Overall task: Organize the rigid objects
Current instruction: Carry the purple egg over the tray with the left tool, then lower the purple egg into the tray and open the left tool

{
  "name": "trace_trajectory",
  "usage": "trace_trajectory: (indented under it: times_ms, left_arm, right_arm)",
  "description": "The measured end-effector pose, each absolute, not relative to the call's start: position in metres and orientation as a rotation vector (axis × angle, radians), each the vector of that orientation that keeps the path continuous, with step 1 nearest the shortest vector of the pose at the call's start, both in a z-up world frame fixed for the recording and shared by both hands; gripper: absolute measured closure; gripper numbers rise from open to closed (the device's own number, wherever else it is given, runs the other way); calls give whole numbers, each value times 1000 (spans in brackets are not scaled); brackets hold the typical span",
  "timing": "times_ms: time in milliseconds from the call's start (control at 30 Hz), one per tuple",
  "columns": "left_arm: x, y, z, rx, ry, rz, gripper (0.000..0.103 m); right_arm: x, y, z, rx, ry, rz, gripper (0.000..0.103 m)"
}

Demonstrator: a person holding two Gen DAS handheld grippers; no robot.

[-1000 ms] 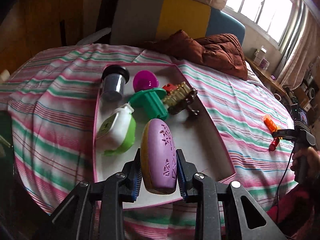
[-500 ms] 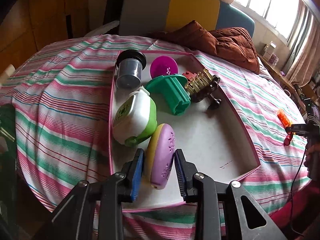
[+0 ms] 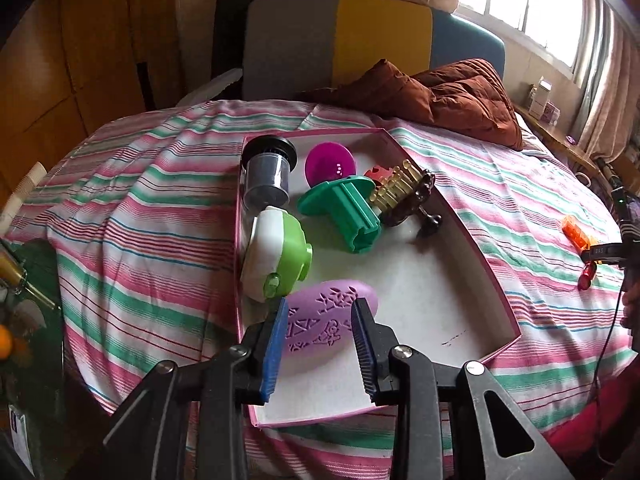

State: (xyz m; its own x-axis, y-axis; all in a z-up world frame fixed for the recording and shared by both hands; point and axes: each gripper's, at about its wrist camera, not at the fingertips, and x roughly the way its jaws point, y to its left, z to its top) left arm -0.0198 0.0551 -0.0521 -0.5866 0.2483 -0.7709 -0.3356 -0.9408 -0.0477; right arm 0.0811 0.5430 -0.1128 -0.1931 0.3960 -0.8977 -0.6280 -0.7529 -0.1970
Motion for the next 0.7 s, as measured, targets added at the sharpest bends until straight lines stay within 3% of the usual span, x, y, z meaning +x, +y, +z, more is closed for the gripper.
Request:
trace_trajectory:
  times_ms: [700]
  left_arm:
    - [-13,50,-41,-1188,136,2574,70]
  right_arm:
    - [88,552,-105,-1378,391,2002,76]
